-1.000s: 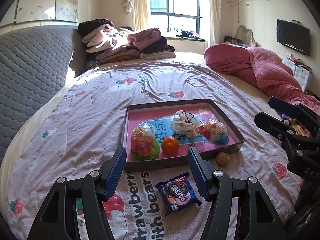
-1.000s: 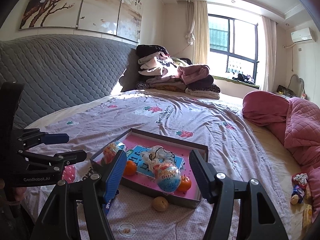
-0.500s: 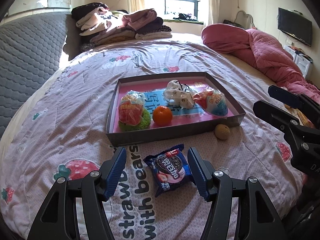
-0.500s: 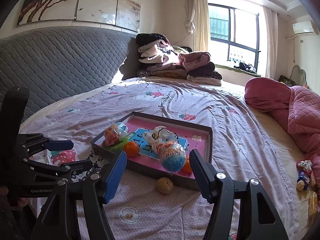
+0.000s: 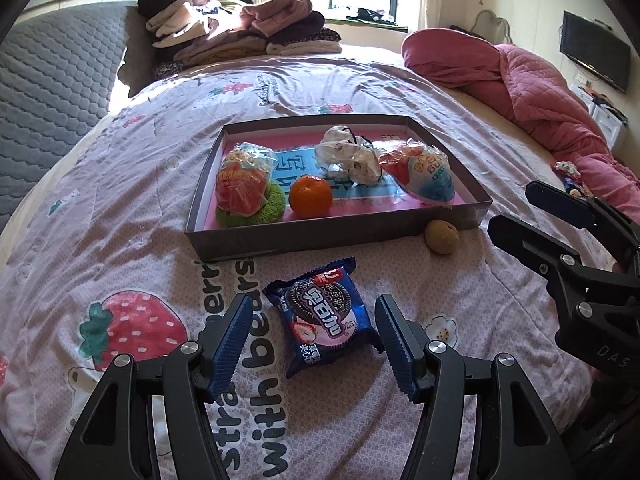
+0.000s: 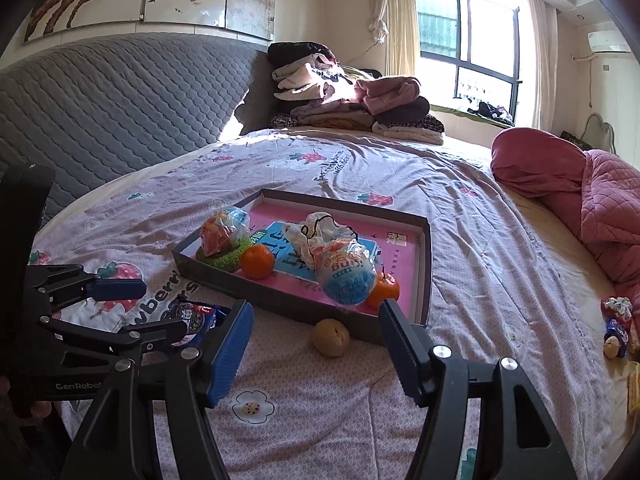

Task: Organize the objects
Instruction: 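Move left tool to the blue Oreo cookie pack while right tool approaches the walnut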

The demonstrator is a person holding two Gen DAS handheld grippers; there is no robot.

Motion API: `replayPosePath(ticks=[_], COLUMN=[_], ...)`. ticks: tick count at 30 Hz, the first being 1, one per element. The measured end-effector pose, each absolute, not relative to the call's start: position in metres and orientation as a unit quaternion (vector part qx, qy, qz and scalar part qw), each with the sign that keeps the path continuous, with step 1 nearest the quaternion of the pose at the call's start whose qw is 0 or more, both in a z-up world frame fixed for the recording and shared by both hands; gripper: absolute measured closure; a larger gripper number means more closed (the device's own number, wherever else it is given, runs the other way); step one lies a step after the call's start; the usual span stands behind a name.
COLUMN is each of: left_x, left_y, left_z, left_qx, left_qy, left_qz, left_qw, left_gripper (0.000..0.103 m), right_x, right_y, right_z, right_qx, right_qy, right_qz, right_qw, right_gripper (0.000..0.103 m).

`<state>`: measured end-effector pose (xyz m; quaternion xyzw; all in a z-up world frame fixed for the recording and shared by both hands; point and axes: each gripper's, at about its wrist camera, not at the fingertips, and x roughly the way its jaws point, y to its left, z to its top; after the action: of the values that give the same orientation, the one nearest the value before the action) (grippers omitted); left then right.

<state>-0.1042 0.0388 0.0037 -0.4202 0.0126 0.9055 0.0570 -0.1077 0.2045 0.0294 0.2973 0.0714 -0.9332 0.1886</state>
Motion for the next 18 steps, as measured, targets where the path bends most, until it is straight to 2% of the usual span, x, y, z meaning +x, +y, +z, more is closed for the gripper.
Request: replayPosePath(ticks=[18], left_x=[-0.120], left_y=[0.049], left_z=[-0.017], left_qx=[-0.437], left_qy=[0.005], left_qz=[0.899], left_qw=[0.037], left_gripper=[0.038], right_x=[-0.122], right_y=[0.204], right_z=[-0.002], right_qx=[0.333], right_qy=[0.067], right_qz=[-0.925], right_qw=[0.170], right_gripper=[0.038])
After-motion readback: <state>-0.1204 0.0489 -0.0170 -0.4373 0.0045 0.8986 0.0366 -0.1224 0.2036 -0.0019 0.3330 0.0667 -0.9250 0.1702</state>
